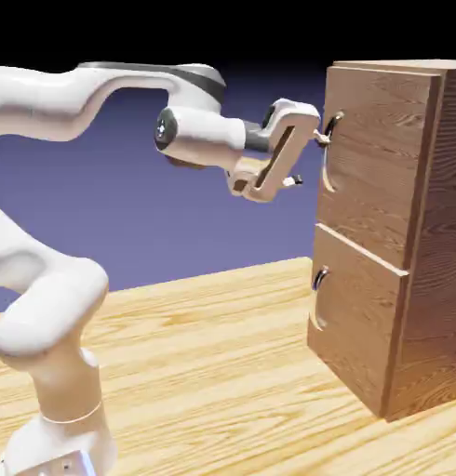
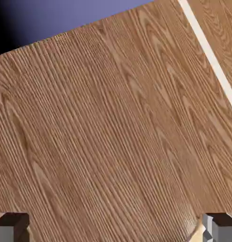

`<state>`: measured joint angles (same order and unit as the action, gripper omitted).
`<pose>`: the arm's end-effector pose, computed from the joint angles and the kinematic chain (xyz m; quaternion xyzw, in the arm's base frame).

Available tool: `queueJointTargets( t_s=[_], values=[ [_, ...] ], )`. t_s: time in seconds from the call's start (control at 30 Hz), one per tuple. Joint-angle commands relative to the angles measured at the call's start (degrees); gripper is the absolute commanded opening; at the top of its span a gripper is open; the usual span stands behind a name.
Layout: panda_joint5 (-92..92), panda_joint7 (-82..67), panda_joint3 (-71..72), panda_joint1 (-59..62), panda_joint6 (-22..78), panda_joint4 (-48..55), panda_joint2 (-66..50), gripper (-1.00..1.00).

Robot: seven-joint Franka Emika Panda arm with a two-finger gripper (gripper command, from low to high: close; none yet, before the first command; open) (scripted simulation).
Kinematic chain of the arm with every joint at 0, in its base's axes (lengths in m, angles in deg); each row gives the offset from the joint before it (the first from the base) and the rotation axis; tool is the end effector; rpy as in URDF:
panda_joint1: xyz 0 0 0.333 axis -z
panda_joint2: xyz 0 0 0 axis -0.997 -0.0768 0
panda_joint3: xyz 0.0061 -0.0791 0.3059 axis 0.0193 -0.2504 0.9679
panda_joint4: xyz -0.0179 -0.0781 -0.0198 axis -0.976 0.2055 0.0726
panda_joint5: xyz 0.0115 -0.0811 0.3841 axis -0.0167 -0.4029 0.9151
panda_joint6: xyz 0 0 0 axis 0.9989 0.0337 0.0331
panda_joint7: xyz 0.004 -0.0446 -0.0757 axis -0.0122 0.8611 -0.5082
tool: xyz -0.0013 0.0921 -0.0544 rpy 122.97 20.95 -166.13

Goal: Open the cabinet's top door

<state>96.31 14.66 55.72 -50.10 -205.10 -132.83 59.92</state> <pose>0.3765 0.0097 0.5691 -0.0659 0.7821 -0.0676 0.6159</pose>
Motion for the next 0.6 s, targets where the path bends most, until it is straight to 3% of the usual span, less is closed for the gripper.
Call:
queueJointTargets(
  t_s=[0.0,0.57],
  values=[
    [2.5,0.9,0.9,0.8,0.1,0.4,0.3,1.0],
    [44.9,16.1,15.7,14.6,1.9,7.5,5.1,1.0]
  ],
)
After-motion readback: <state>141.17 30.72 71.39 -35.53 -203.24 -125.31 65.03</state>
